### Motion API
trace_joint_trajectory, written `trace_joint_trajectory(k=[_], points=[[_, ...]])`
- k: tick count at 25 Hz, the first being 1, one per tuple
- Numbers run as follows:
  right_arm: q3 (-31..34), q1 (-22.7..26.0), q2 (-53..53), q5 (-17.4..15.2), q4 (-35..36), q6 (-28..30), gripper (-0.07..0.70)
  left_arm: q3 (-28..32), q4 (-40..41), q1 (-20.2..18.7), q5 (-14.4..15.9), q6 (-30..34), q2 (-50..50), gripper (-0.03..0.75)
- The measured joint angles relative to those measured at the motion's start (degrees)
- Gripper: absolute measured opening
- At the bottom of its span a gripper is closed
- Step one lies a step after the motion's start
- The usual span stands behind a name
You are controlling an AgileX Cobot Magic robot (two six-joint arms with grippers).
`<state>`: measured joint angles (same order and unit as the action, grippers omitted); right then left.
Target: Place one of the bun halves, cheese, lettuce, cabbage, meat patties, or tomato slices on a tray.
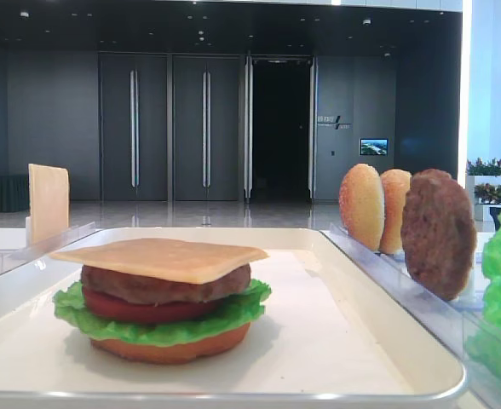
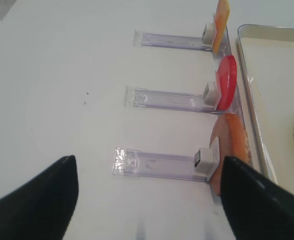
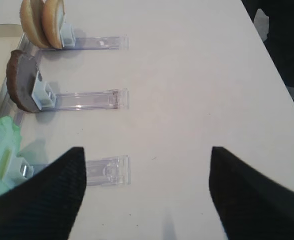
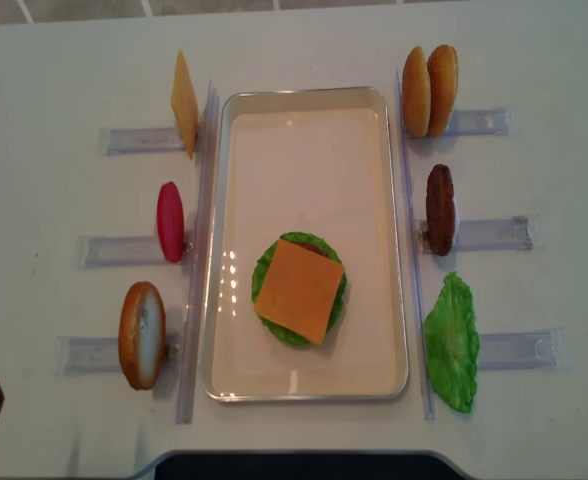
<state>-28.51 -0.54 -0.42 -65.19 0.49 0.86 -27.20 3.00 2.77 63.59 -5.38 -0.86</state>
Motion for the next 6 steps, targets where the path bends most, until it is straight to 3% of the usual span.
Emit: trace_joint_trajectory(k=[6], points=[[0.0, 0.0, 0.0, 0.0, 0.0, 0.0, 0.52, 0.0, 0.0, 0.0, 0.0, 0.0, 0.0, 0.692]])
